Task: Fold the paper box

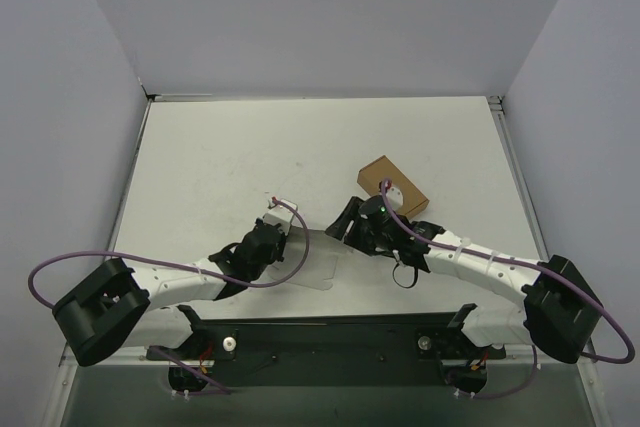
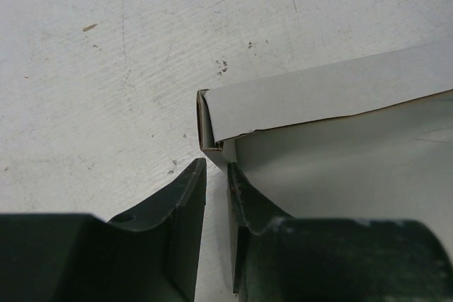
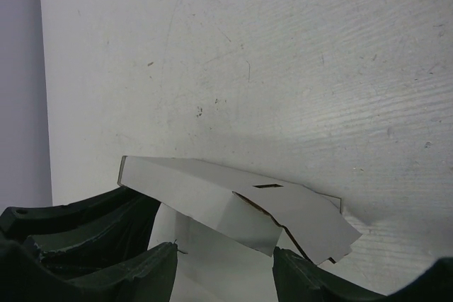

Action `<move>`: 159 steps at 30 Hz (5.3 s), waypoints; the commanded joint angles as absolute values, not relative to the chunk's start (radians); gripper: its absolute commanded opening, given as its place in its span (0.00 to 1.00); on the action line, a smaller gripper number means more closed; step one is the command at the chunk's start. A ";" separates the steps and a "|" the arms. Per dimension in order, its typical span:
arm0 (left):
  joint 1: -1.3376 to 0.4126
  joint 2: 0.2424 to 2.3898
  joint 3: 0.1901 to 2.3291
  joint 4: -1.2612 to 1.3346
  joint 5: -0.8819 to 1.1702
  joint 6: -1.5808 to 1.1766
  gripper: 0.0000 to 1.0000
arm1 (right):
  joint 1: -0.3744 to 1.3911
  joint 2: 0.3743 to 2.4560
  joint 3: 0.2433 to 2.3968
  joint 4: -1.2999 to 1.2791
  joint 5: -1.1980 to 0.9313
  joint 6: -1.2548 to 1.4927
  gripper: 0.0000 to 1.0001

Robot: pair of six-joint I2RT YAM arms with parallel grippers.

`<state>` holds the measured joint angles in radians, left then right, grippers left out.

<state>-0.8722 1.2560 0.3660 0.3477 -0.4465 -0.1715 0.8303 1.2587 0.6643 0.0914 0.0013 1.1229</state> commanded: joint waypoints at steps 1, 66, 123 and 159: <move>-0.864 1.235 0.368 0.383 -0.440 -0.169 0.29 | 0.824 1.236 0.703 0.120 0.055 1.114 0.56; -0.861 1.198 0.336 0.403 -0.382 -0.202 0.24 | 0.859 1.494 0.687 0.416 0.051 1.335 0.52; -0.663 1.069 0.298 0.362 -0.222 -0.252 0.52 | 0.861 1.534 0.879 0.241 0.057 1.002 0.57; -0.701 1.077 0.285 0.399 -0.285 -0.215 0.34 | 0.881 1.557 0.959 0.173 0.132 0.976 0.56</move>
